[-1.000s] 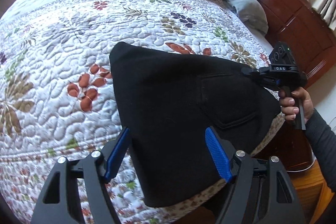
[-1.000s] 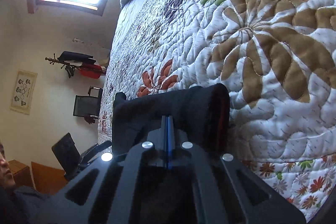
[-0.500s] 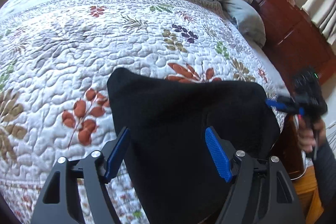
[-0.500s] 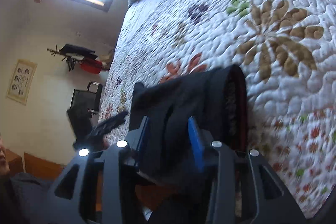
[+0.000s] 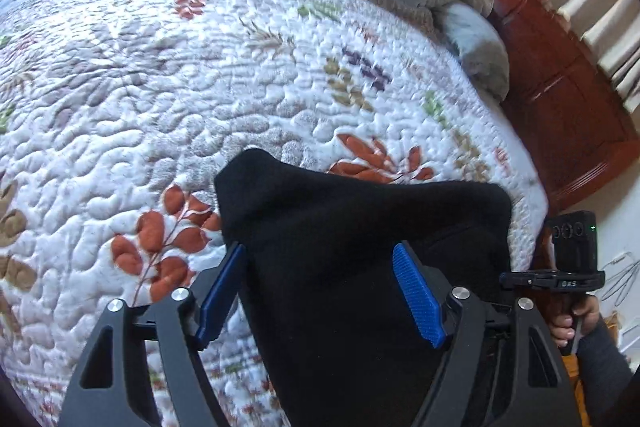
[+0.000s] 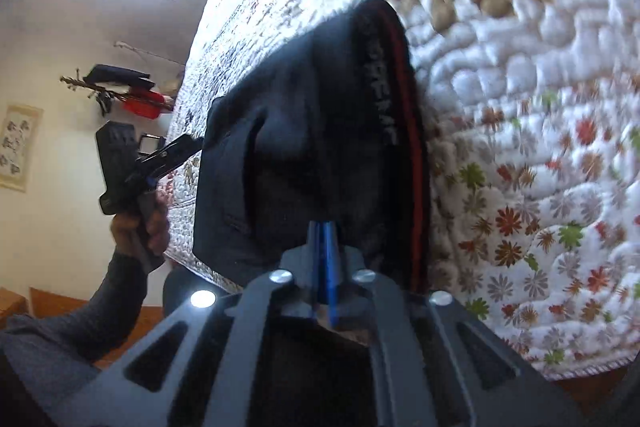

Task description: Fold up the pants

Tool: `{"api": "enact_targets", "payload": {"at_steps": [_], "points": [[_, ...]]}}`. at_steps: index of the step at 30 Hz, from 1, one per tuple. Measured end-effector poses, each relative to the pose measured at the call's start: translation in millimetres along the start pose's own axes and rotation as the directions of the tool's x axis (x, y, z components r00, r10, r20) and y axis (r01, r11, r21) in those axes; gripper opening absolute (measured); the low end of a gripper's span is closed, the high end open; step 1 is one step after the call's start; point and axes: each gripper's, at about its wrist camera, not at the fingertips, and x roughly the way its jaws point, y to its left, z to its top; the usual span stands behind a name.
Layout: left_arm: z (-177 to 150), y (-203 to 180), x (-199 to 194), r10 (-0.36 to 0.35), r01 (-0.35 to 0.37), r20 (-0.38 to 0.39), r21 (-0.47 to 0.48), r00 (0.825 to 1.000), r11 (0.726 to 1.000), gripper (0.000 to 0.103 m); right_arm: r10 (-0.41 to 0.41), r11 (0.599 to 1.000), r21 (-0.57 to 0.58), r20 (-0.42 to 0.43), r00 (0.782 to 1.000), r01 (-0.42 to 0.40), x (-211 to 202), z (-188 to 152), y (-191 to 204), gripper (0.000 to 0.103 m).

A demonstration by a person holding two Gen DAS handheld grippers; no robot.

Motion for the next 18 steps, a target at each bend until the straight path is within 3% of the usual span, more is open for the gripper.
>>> {"api": "enact_targets", "payload": {"at_steps": [1, 3, 6, 8, 9, 10, 11, 13, 14, 16, 18], "points": [[-2.9, 1.7, -8.3, -0.005, 0.005, 0.017, -0.009, 1.000, 1.000, 0.077, -0.011, 0.999, -0.034, 0.027, 1.000, 0.012, -8.5, 4.4, 14.8, 0.030], [-11.9, 8.3, -23.7, -0.018, 0.020, 0.045, -0.044, 0.999, 0.999, 0.079, -0.010, 0.998, -0.066, 0.090, 0.996, 0.016, -19.7, 16.9, 31.8, 0.039], [-28.6, 24.2, -27.7, -0.056, 0.060, 0.037, -0.123, 0.998, 0.991, 0.080, 0.003, 0.999, -0.054, 0.147, 0.989, 0.005, -16.2, 47.8, 37.2, 0.039], [-38.6, 33.9, -24.7, -0.073, 0.075, 0.019, -0.169, 0.997, 0.983, 0.080, -0.017, 1.000, -0.022, 0.122, 0.992, 0.020, 2.9, 65.8, 26.6, 0.031], [-44.2, 40.1, -22.5, -0.087, 0.086, 0.002, -0.197, 0.996, 0.977, 0.080, -0.034, 0.999, 0.000, 0.109, 0.993, 0.034, 10.6, 70.1, 17.6, 0.021], [-48.9, 45.2, -20.5, -0.099, 0.094, -0.013, -0.218, 0.995, 0.971, 0.080, -0.058, 0.998, 0.029, 0.091, 0.994, 0.055, 19.5, 73.2, 7.4, 0.000], [-52.2, 49.2, -19.5, -0.103, 0.095, -0.025, -0.233, 0.994, 0.968, 0.080, -0.081, 0.996, 0.044, 0.086, 0.993, 0.078, 22.7, 75.0, -1.7, 0.000], [-58.1, 55.0, -20.6, -0.119, 0.106, -0.042, -0.236, 0.992, 0.966, 0.080, -0.039, 0.996, 0.077, 0.094, 0.995, 0.032, 17.0, 73.0, -9.2, 0.001], [-59.9, 56.2, -20.7, -0.135, 0.120, -0.048, -0.236, 0.990, 0.964, 0.080, -0.037, 0.997, 0.067, 0.114, 0.993, 0.029, 8.0, 69.6, -4.5, 0.008], [-62.5, 60.3, -20.4, -0.200, 0.179, -0.062, -0.248, 0.978, 0.952, 0.082, -0.065, 0.996, 0.066, 0.149, 0.987, 0.055, -9.0, 59.3, 0.1, 0.076], [-64.3, 64.7, -18.3, -0.254, 0.227, -0.069, -0.273, 0.965, 0.935, 0.084, -0.091, 0.993, 0.091, 0.150, 0.984, 0.078, -21.3, 49.4, -5.7, 0.078]]}}
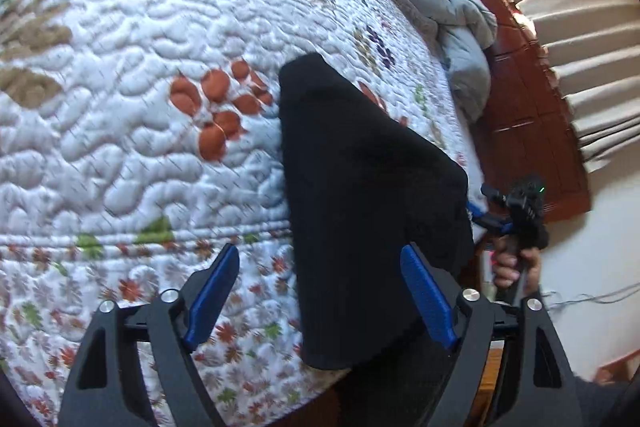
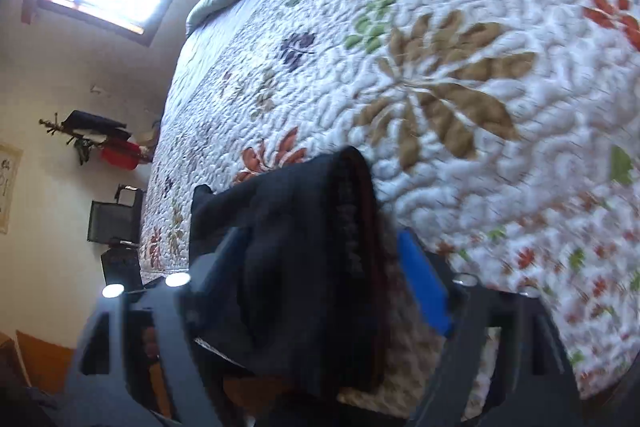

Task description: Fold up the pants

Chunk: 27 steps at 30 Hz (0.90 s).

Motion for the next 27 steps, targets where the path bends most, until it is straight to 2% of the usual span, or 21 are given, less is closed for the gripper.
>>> {"api": "enact_targets", "payload": {"at_steps": [5, 9, 12, 14, 15, 17, 21, 25, 27], "points": [[4.0, 10.5, 13.4, -0.096, 0.093, -0.039, -0.070, 0.995, 0.993, 0.086, 0.092, 0.994, 0.061, -0.096, 0.991, -0.087, -1.1, -20.9, -16.1, 0.082], [10.1, 9.4, 26.1, -0.123, 0.117, -0.070, -0.091, 0.990, 0.989, 0.086, 0.154, 0.987, 0.073, -0.157, 0.975, -0.144, 14.1, -26.4, -15.2, 0.088], [15.9, 12.7, 35.8, -0.141, 0.130, -0.087, -0.130, 0.986, 0.983, 0.088, 0.114, 0.993, 0.048, -0.226, 0.968, -0.105, 36.4, -29.7, -13.0, 0.090], [17.8, 12.9, 37.4, -0.145, 0.132, -0.087, -0.136, 0.986, 0.982, 0.088, 0.073, 0.997, 0.015, -0.292, 0.954, -0.071, 52.4, -37.0, -9.6, 0.091], [18.5, 12.2, 38.0, -0.150, 0.137, -0.087, -0.139, 0.985, 0.981, 0.088, 0.049, 0.998, -0.031, -0.294, 0.954, -0.060, 55.2, -39.9, -5.3, 0.092], [19.9, 10.5, 41.1, -0.151, 0.138, -0.093, -0.131, 0.984, 0.982, 0.088, 0.047, 0.997, -0.049, -0.294, 0.955, -0.064, 55.0, -41.6, -5.0, 0.092], [21.1, 15.2, 50.6, -0.139, 0.122, -0.116, -0.146, 0.983, 0.982, 0.088, 0.132, 0.991, 0.048, -0.275, 0.952, -0.124, 52.7, -33.1, -15.6, 0.093], [25.9, 11.4, 60.2, -0.150, 0.130, -0.125, -0.158, 0.981, 0.979, 0.089, 0.161, 0.986, 0.079, -0.275, 0.948, -0.145, 62.6, -24.0, -14.0, 0.101], [27.2, 7.2, 65.0, -0.128, 0.106, -0.137, -0.154, 0.982, 0.982, 0.089, 0.147, 0.989, 0.052, -0.273, 0.951, -0.138, 68.7, -21.1, -4.3, 0.101]]}}
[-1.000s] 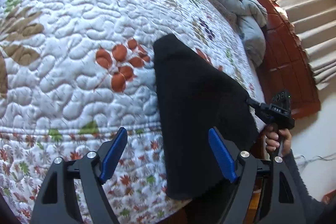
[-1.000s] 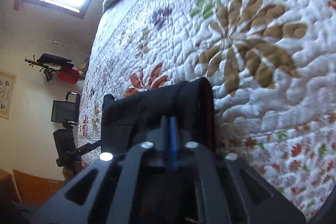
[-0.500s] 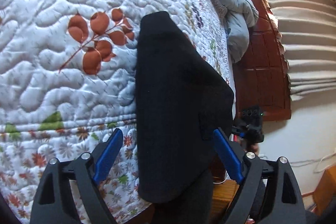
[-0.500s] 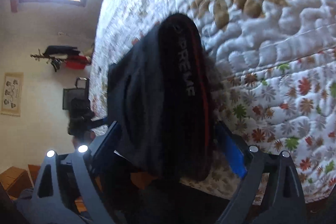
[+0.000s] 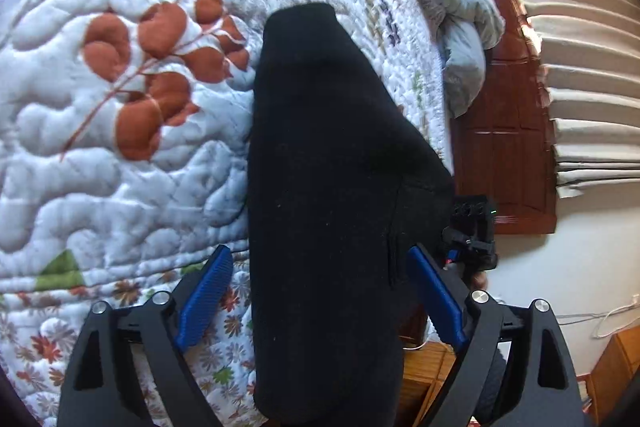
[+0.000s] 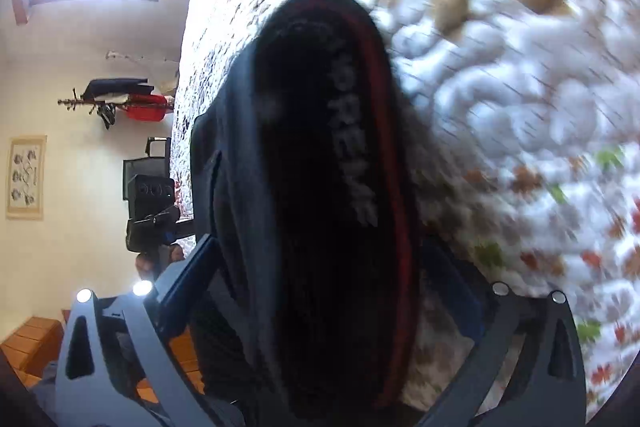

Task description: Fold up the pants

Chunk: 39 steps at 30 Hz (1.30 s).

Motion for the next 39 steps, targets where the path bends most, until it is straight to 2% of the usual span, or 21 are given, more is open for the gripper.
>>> {"api": "enact_targets", "payload": {"at_steps": [3, 5, 6, 7, 8, 9, 10, 13, 17, 23, 29, 34, 39], "points": [[-0.9, -9.1, 3.2, -0.011, 0.011, -0.015, 0.022, 1.000, 1.000, 0.088, 0.004, 0.999, -0.036, -0.013, 1.000, -0.005, 6.1, -6.5, 8.4, 0.101], [-1.4, -12.7, 5.5, 0.007, -0.007, -0.013, 0.041, 1.000, 0.999, 0.086, -0.037, 0.998, -0.052, -0.008, 0.999, 0.036, 10.0, -6.1, 11.3, 0.095], [-1.2, -13.4, 7.5, 0.029, -0.028, -0.012, 0.050, 1.000, 0.998, 0.082, -0.065, 0.996, -0.055, -0.010, 0.998, 0.064, 12.8, -6.3, 9.5, 0.084], [-0.7, -12.0, 7.1, 0.045, -0.045, -0.010, 0.052, 0.999, 0.998, 0.072, -0.086, 0.995, -0.052, -0.009, 0.996, 0.086, 10.8, -5.5, 8.7, 0.073], [-0.4, -11.0, 7.4, 0.063, -0.063, -0.005, 0.054, 0.998, 0.997, 0.059, -0.080, 0.996, -0.038, -0.009, 0.997, 0.080, 7.1, -5.7, 3.4, 0.065], [-0.1, -8.6, 6.9, 0.078, -0.078, 0.000, 0.055, 0.997, 0.995, 0.055, -0.056, 0.998, -0.023, -0.013, 0.998, 0.056, 2.9, -6.5, -6.1, 0.051], [-0.5, -5.5, 6.0, 0.074, -0.074, 0.001, 0.049, 0.997, 0.996, 0.049, -0.038, 0.999, -0.005, -0.008, 0.999, 0.038, -1.0, -9.3, -10.8, 0.043], [-3.7, -2.2, 3.0, 0.068, -0.068, 0.018, 0.041, 0.998, 0.997, 0.038, -0.037, 0.999, -0.029, 0.005, 0.999, 0.037, -3.0, -14.8, -1.9, 0.033], [-11.7, -7.3, -4.2, 0.071, -0.075, 0.065, 0.056, 0.995, 0.996, 0.028, -0.060, 0.997, -0.049, 0.032, 0.998, 0.062, -3.0, -15.1, 15.8, 0.028], [-16.0, -23.3, -21.5, 0.063, -0.071, 0.103, 0.082, 0.993, 0.994, 0.027, -0.074, 0.990, -0.116, 0.067, 0.995, 0.082, -12.4, -20.6, 56.1, 0.026], [-8.2, -42.3, -79.9, 0.048, -0.073, 0.182, 0.135, 0.982, 0.988, 0.027, -0.056, 0.971, -0.225, 0.087, 0.995, 0.075, -14.3, -5.5, 116.7, 0.026], [14.3, -40.5, -147.7, 0.083, -0.127, 0.277, 0.144, 0.957, 0.981, 0.027, -0.029, 0.954, -0.296, 0.077, 0.997, 0.051, 12.7, 28.1, 159.2, 0.026], [51.5, -1.8, -211.4, 0.162, -0.202, 0.343, 0.084, 0.925, 0.976, 0.027, -0.009, 0.944, -0.330, 0.035, 0.999, 0.020, 77.0, 74.2, 186.8, 0.026]]}}
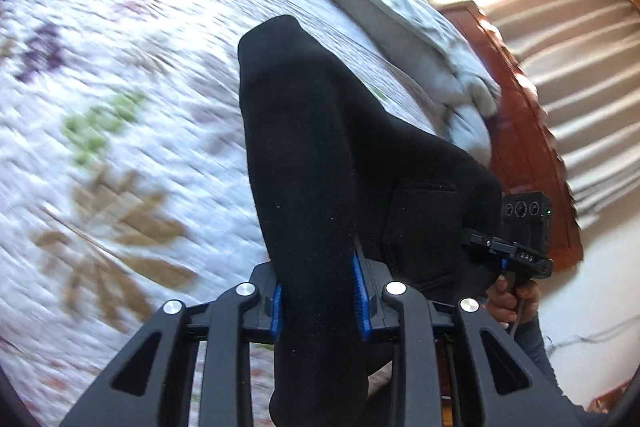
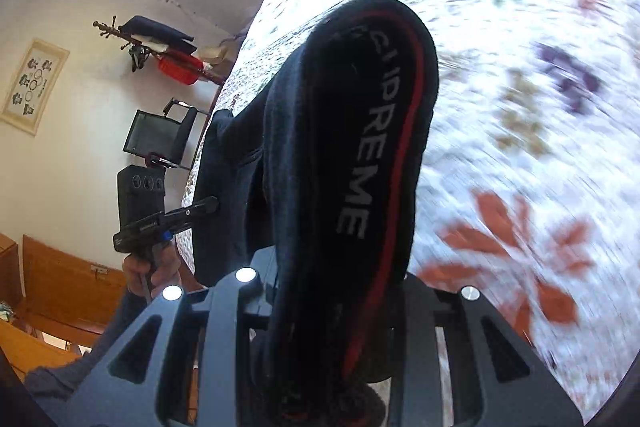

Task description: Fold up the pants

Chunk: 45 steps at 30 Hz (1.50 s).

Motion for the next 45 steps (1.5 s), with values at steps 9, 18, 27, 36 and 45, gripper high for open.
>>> {"api": "enact_targets", "payload": {"at_steps": [9, 18, 27, 36, 45], "points": [[71.0, 128.8, -11.5, 0.130, -0.128, 0.010, -0.127, 0.991, 0.984, 0.027, 0.039, 0.999, 0.036, -0.122, 0.992, -0.035, 156.2, 85.7, -2.2, 0.027], [63.9, 170.2, -16.9, 0.167, -0.164, 0.000, -0.172, 0.986, 0.971, 0.061, -0.034, 0.995, 0.085, -0.113, 0.993, 0.044, 157.3, 87.5, -41.2, 0.065], [67.6, 96.9, -64.1, 0.014, -0.019, 0.176, 0.029, 0.984, 0.999, 0.077, 0.108, 0.993, 0.040, 0.089, 0.990, -0.112, 109.2, 134.2, 5.4, 0.048], [71.2, 137.0, -3.6, -0.001, 0.006, 0.042, -0.110, 0.999, 0.994, 0.073, 0.025, 0.981, 0.192, -0.002, 1.000, -0.025, 174.3, 119.9, -58.3, 0.000], [11.2, 107.5, -52.2, -0.016, 0.020, 0.140, -0.024, 0.990, 1.000, 0.088, 0.118, 0.993, 0.002, 0.001, 0.993, -0.118, 122.8, 46.2, 12.6, 0.037]]}}
